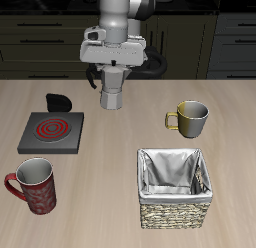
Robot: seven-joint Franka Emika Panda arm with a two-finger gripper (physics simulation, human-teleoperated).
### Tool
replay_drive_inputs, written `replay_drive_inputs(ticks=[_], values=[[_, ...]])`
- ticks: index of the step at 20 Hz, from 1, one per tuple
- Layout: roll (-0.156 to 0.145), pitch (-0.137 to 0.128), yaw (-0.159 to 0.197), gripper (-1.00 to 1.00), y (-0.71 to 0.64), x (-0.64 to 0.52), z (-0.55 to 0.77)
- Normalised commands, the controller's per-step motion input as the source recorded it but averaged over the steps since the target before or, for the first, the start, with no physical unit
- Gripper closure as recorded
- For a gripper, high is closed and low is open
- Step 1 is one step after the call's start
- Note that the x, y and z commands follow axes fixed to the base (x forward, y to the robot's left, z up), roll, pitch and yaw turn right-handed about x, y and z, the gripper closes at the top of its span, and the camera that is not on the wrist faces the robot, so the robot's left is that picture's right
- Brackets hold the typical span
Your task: Place the moka pot on the stove and turn off the stove
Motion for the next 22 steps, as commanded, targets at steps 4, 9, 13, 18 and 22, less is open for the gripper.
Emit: replay_drive_inputs(ticks=[4,9,13,18,22], values=[[0.003,-0.014,-0.012,1.00,-0.23,0.01,0.17],[0.033,0.004,0.030,1.00,-0.11,0.04,0.08],[0.040,0.007,0.033,1.00,-0.19,0.08,0.13],[0.032,0.010,-0.006,1.00,-0.20,-0.01,0.13],[-0.034,-0.027,0.017,1.00,-0.36,-0.03,0.17]])
